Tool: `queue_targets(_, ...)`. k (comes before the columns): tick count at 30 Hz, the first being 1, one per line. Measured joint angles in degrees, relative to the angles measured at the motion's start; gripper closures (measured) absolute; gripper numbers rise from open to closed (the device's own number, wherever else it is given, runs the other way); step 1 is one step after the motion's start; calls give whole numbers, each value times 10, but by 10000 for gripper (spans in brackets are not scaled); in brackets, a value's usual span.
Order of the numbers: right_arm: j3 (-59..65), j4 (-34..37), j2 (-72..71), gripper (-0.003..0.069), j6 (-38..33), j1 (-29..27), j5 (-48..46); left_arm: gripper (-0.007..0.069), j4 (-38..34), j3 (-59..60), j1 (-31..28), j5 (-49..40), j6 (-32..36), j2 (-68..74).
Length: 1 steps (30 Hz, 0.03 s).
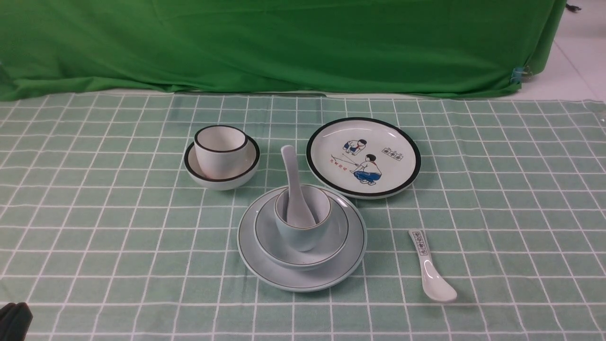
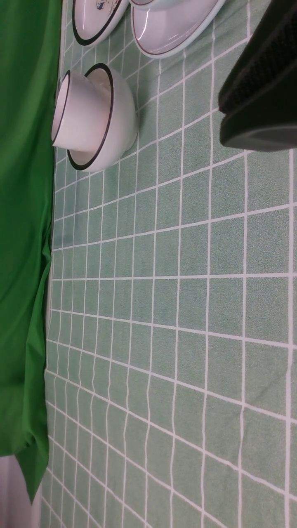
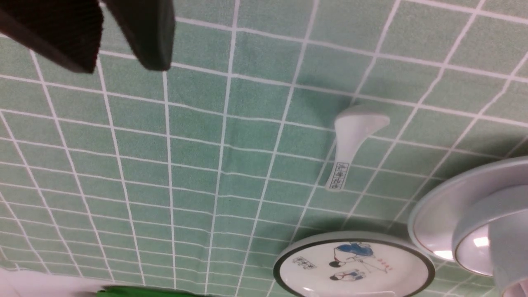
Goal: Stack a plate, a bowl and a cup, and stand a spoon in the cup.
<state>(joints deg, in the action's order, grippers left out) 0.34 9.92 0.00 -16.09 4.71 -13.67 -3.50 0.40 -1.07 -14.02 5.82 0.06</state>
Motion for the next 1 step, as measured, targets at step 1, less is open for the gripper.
queue_targets(1,0,0,0,425,0,0,0,613,0,0,0,0,0,0)
